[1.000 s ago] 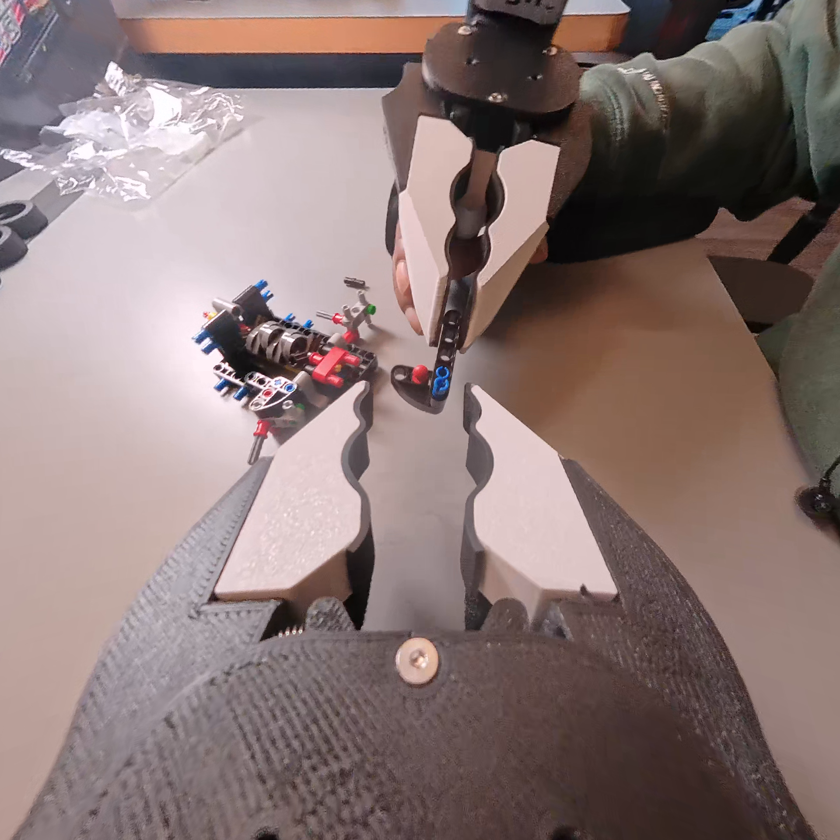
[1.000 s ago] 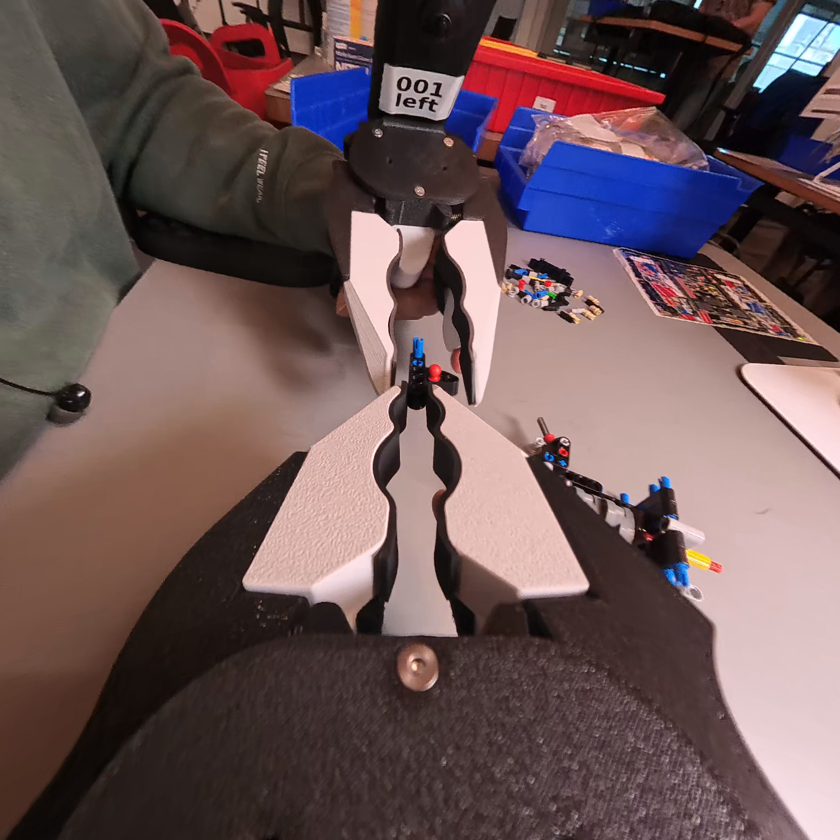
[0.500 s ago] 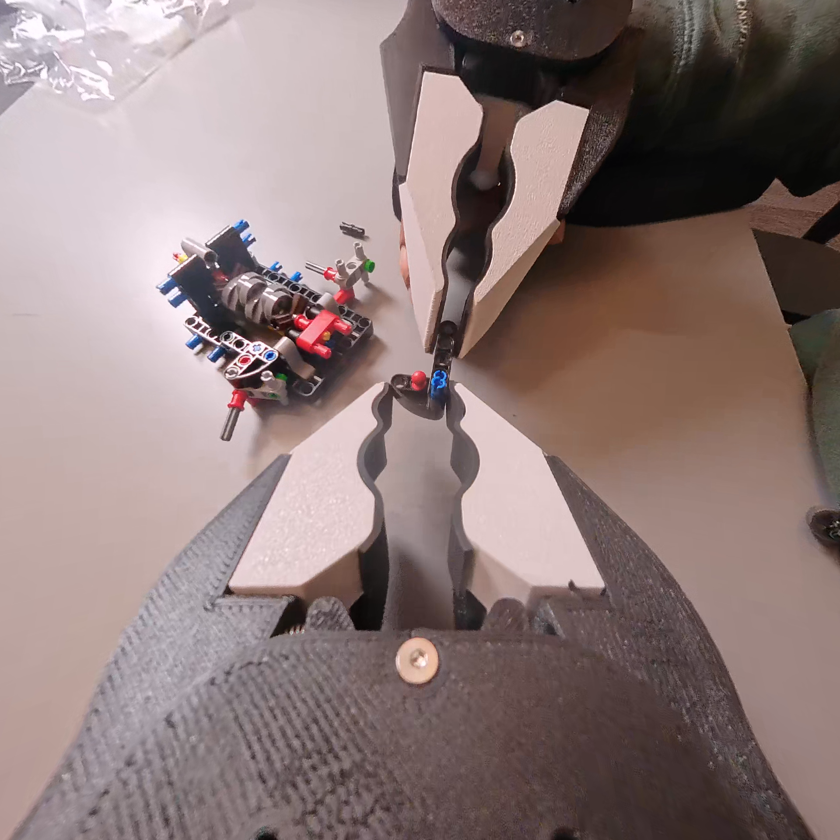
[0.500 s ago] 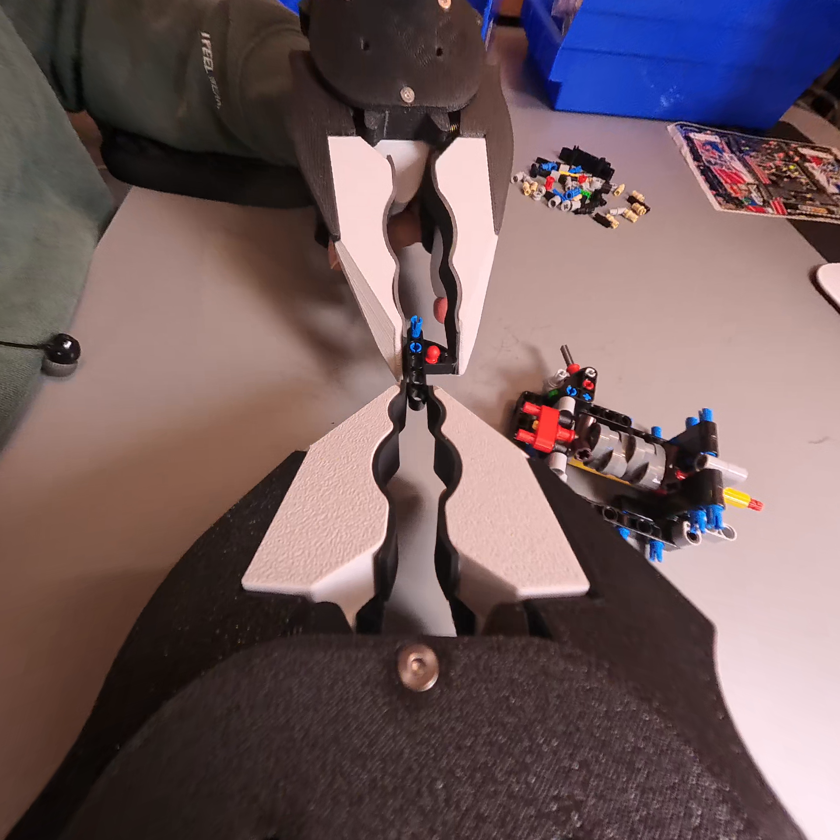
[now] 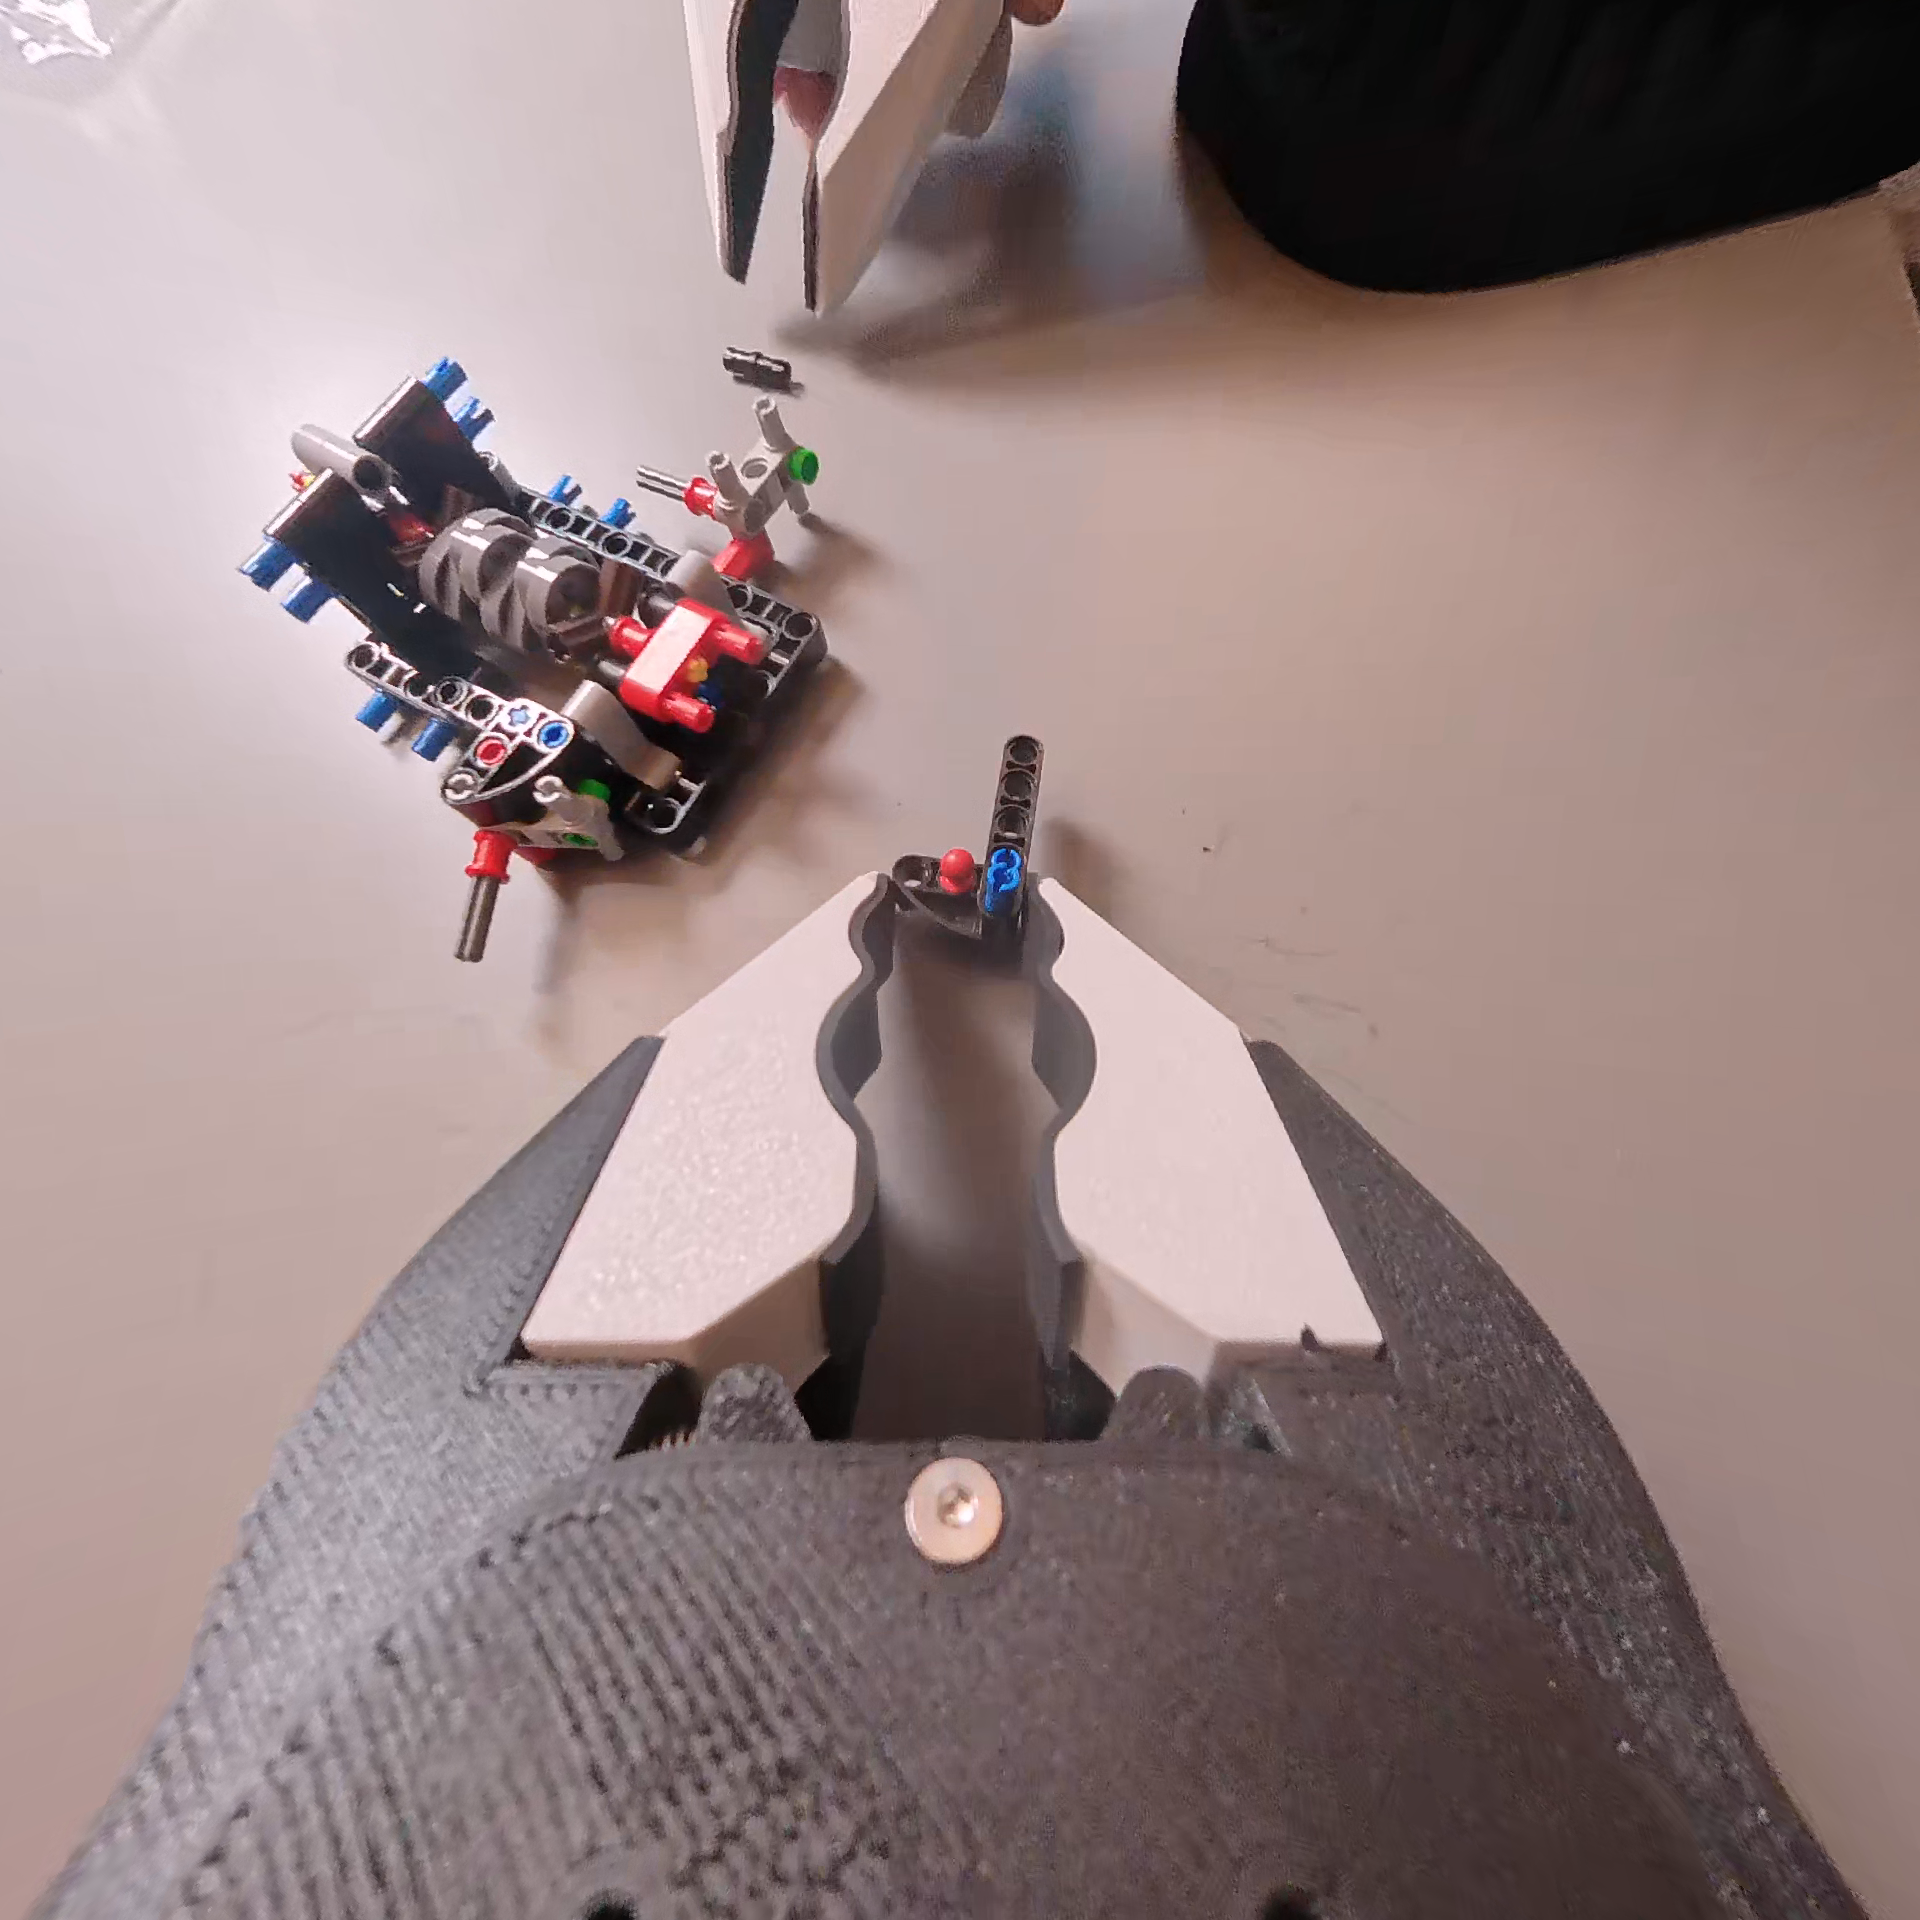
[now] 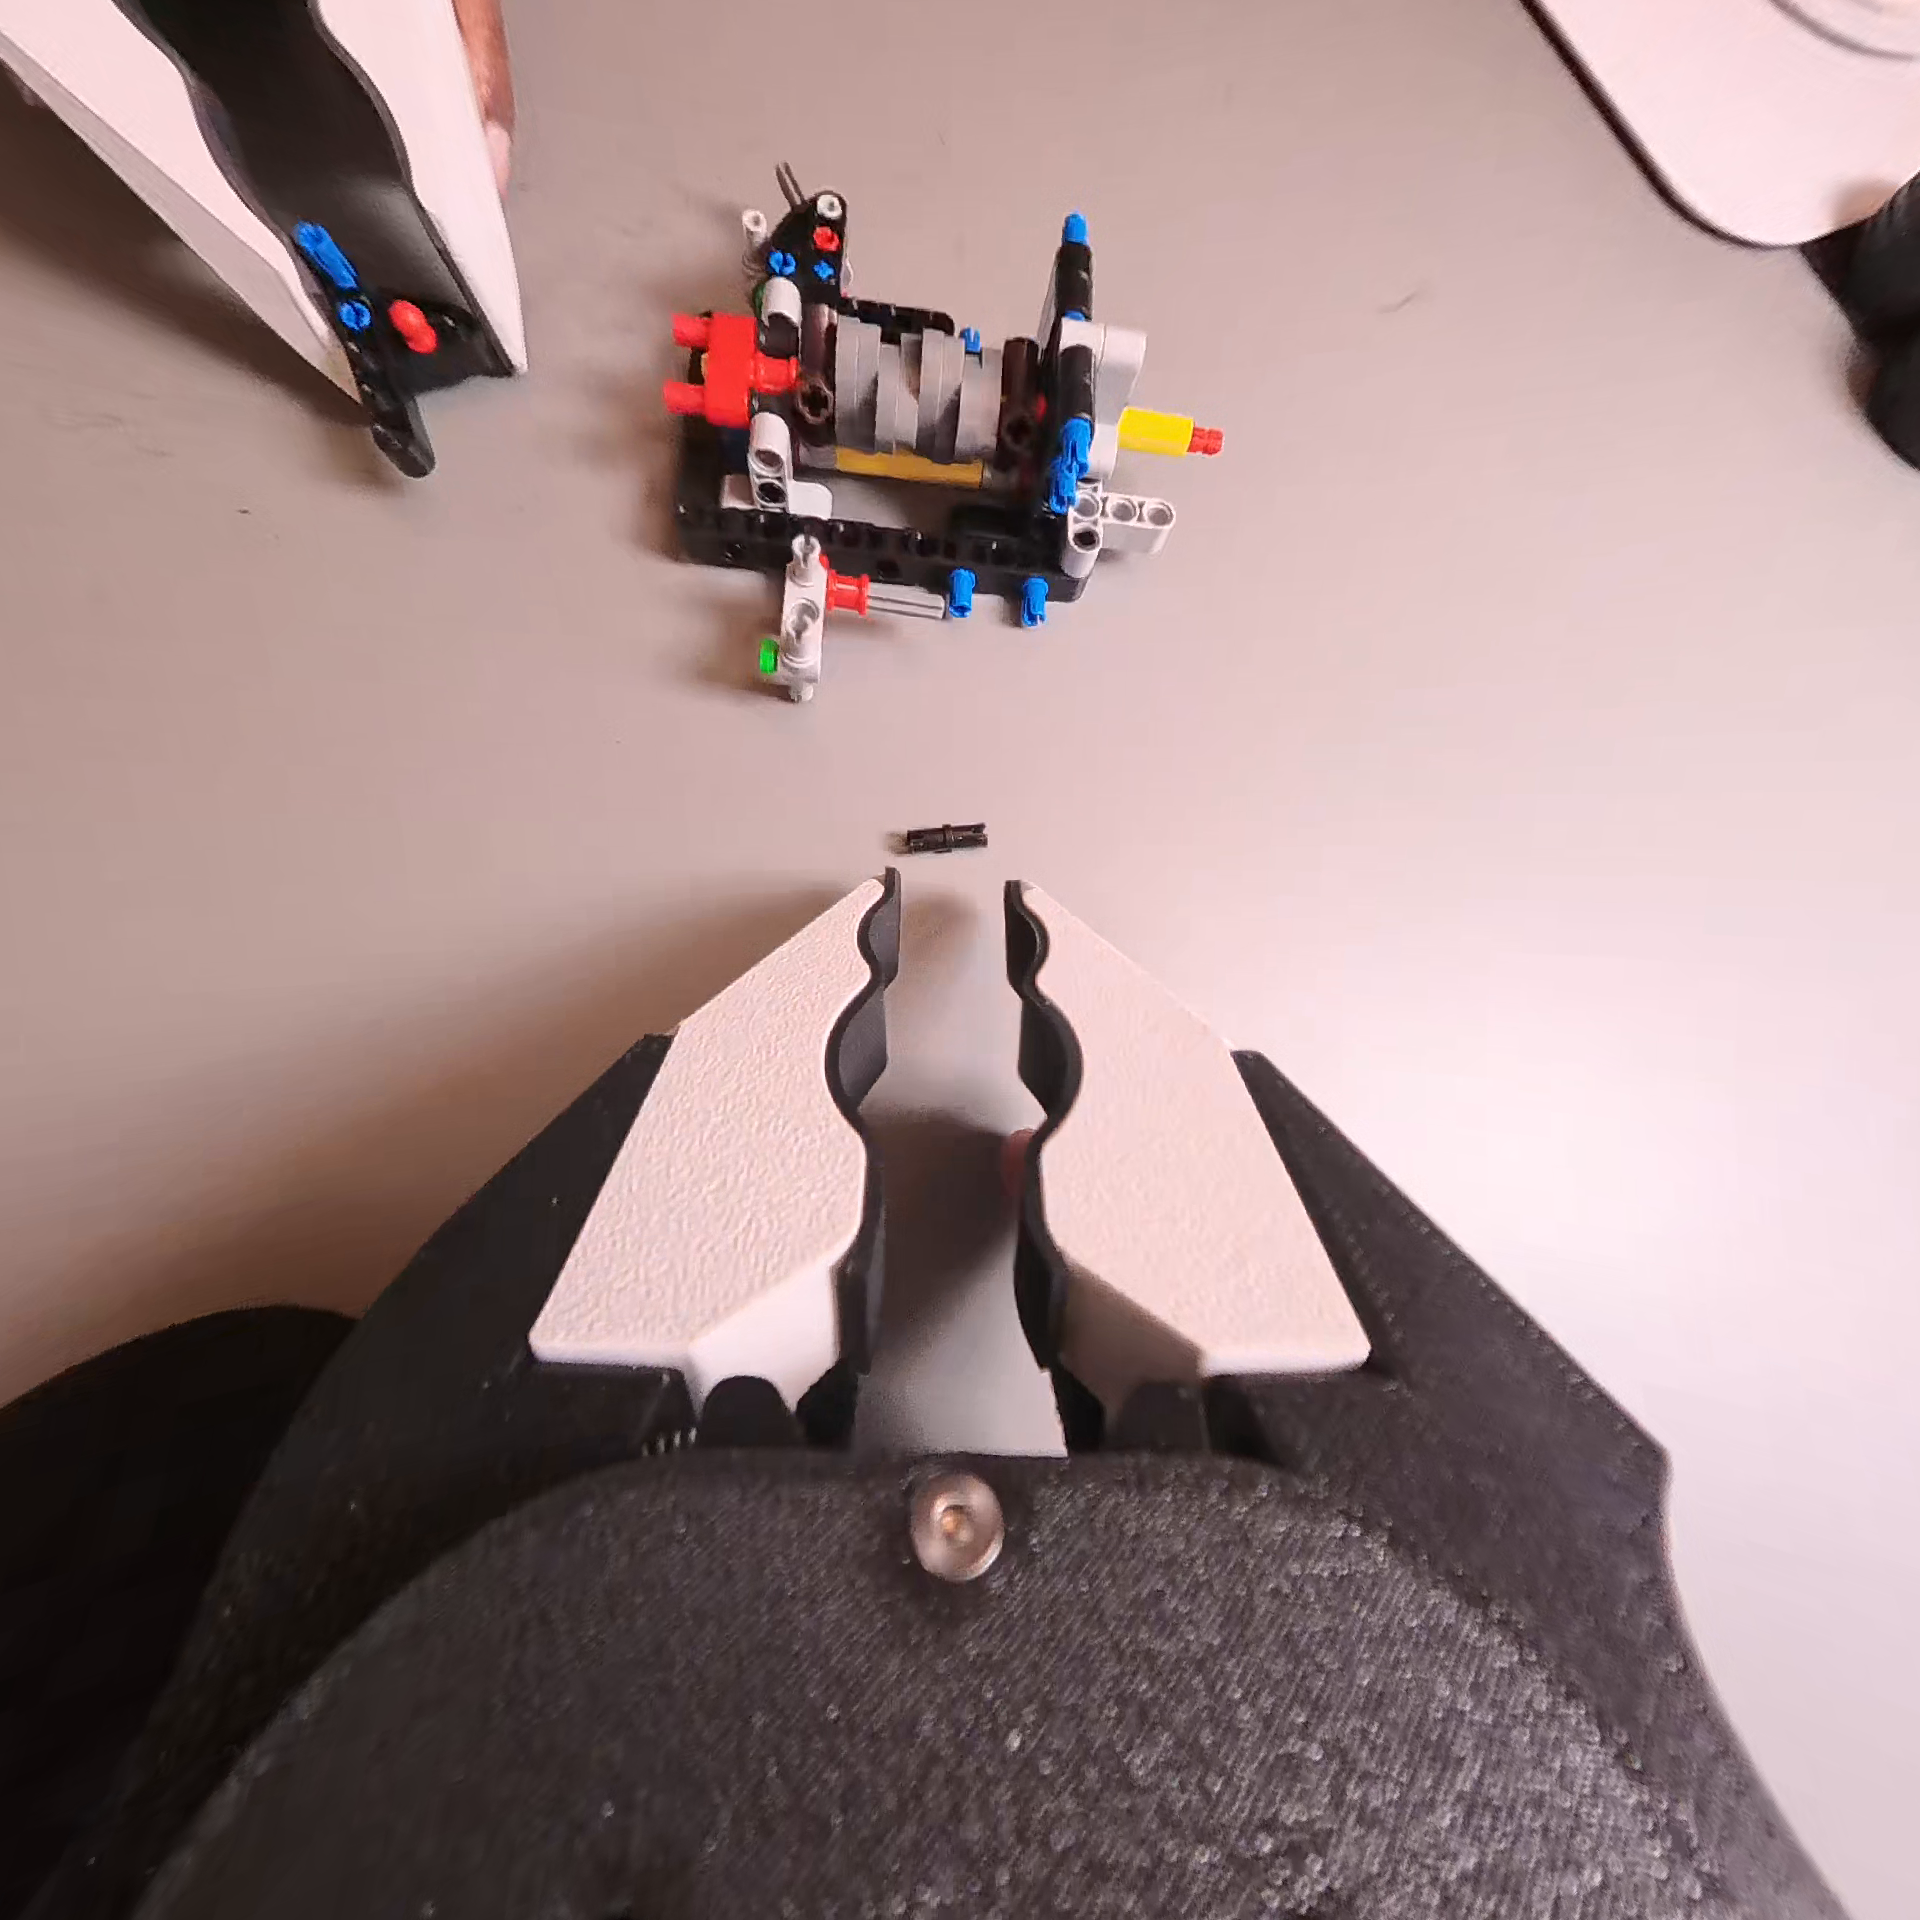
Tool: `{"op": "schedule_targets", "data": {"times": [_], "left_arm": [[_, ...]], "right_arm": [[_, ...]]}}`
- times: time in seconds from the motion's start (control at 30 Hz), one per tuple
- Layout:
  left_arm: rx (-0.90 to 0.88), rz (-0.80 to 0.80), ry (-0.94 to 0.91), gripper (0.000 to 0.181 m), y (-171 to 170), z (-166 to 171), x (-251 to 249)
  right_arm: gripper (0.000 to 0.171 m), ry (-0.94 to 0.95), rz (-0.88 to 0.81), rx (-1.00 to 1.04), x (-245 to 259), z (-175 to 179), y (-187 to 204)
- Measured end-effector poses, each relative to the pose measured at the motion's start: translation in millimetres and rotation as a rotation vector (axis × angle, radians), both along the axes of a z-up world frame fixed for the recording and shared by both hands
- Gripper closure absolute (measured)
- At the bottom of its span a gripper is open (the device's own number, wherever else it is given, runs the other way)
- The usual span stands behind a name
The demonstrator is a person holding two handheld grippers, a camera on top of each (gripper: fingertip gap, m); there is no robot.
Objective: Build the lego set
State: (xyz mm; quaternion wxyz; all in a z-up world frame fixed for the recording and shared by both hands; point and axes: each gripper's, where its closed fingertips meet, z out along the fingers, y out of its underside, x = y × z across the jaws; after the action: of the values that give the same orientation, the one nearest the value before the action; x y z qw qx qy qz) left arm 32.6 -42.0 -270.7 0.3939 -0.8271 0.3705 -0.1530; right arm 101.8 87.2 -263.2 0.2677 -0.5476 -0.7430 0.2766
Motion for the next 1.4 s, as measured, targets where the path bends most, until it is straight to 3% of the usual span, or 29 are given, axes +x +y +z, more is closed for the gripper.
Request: {"op": "schedule_targets", "data": {"times": [0.03,0.3,0.5,0.6,0.77,0.9,1.0,1.4], "left_arm": [[0.005,0.001,0.004,0.159,0,0,-1],[-0.025,-0.002,-0.032,0.140,-2,3,-7],[-0.014,0.067,-0.247,0.147,6,31,-12],[-0.030,0.117,-0.424,0.154,13,47,-15],[-0.151,0.149,-0.919,0.157,19,86,-7],[-0.219,0.136,-1.251,0.156,20,113,-12],[-0.197,0.126,-1.271,0.157,19,119,-14],[-0.168,0.081,-1.222,0.169,13,122,-8]], "right_arm": [[0.153,-0.002,-0.004,0.006,-2,-1,0],[0.151,-0.080,0.010,0.071,-12,-7,-4],[0.158,-0.069,0.044,0.108,-14,-7,-10],[0.159,0.073,0.105,0.133,-23,13,-26],[0.159,0.592,0.150,0.253,-60,105,-71],[0.158,0.727,0.169,0.550,-78,115,-96],[0.158,0.762,0.181,0.650,-87,113,-108],[0.159,0.825,0.174,0.727,-89,120,-117]]}}
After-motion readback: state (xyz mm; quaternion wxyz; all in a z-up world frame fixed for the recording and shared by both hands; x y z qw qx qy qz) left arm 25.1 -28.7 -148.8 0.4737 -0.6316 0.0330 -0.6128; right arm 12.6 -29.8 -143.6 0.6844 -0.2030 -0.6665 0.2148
